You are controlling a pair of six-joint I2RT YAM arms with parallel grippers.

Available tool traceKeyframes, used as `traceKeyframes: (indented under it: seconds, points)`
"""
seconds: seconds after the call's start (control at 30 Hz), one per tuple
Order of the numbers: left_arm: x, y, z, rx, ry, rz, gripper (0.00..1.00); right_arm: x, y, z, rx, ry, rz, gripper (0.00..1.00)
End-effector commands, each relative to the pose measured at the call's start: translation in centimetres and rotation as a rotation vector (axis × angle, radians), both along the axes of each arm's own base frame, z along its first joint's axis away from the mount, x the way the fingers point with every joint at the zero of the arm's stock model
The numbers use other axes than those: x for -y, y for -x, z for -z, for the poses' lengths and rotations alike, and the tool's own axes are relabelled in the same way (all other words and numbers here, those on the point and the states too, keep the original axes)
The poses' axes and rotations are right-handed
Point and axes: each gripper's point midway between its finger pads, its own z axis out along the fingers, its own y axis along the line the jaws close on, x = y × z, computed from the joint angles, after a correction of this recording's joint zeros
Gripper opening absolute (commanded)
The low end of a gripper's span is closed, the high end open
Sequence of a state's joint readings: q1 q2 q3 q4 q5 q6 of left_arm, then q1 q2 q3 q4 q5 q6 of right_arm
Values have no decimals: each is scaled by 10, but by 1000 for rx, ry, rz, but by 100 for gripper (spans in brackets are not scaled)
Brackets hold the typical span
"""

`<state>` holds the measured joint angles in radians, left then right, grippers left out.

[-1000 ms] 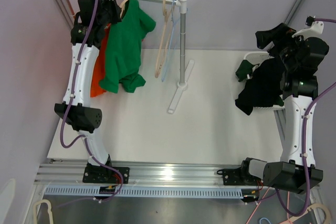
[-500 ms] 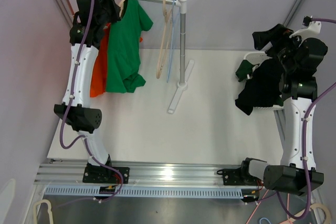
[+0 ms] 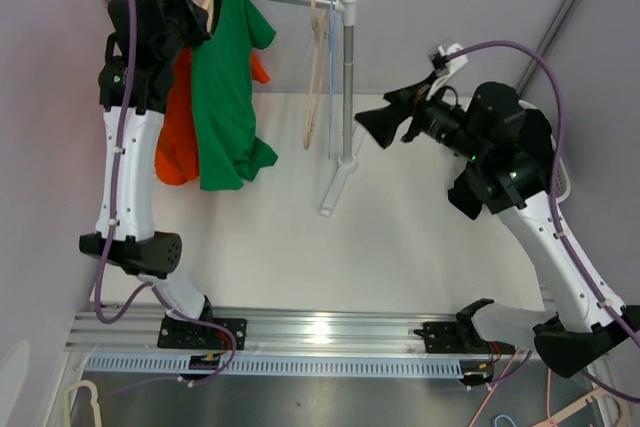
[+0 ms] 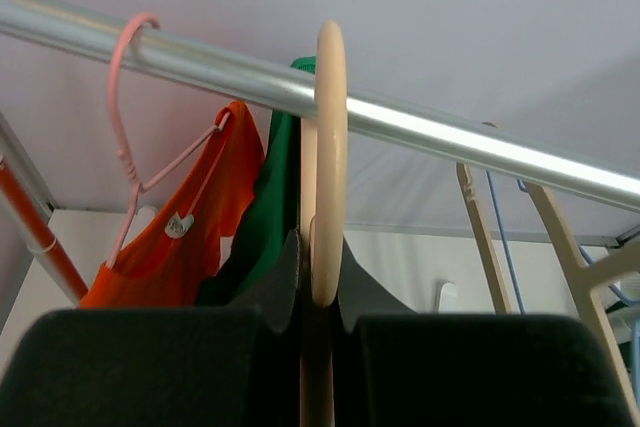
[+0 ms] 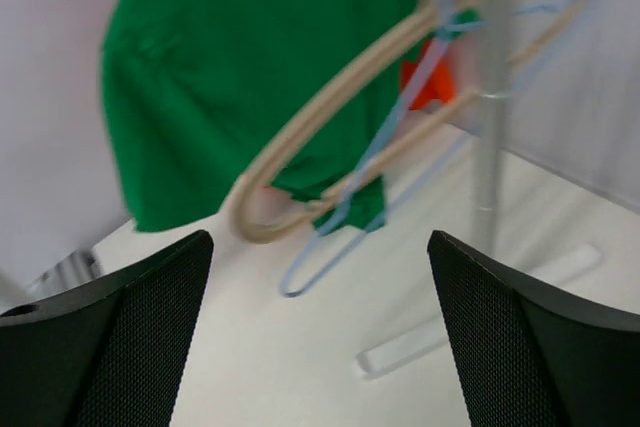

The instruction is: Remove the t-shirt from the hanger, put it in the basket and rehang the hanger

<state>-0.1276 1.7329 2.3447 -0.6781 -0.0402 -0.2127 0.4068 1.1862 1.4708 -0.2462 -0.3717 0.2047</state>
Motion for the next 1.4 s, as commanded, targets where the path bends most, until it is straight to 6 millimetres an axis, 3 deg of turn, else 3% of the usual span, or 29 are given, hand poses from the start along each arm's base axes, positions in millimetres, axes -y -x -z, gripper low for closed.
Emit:
traceKeyframes:
  seconds: [0.0,0.1,0.2,0.23,0.4,0.43,0.7,1.0,1.07,1.1,1.13,1.17,1.23,1.37]
  points:
    - [-5,41,-46,116,68,-6,1,-34,46,-40,174,41,-153,94]
    - [-6,51,-55,141,74,1,1,-78,80,-31,164,73,-347,94]
    - [-10,57,-52,104,94,-27,1,-121,102,-18,142,82,-504,94]
    - [-10,60,-50,90,99,-32,1,-145,115,-10,140,89,-570,94]
    - [-21,80,-20,2,118,-115,1,-202,138,16,186,130,-676,95]
    - [-22,85,-21,11,122,-117,1,-214,138,25,174,134,-699,95]
    - [-16,106,-3,-34,138,-99,1,-266,149,50,171,111,-773,95]
    - [-1,107,28,-108,166,-76,1,-311,144,88,101,73,-802,96]
    - [5,107,28,-100,185,-53,1,-318,148,91,103,75,-795,94]
    - [7,106,33,-111,186,-49,1,-320,148,92,102,76,-790,86]
    - [8,106,32,-109,188,-47,1,-323,148,99,90,88,-793,68]
    - [9,104,34,-113,187,-44,1,-324,152,96,86,86,-800,33]
    - [8,97,36,-109,179,-54,1,-323,158,103,56,109,-818,3]
    - [15,67,57,-141,186,-57,1,-312,192,110,48,142,-836,0]
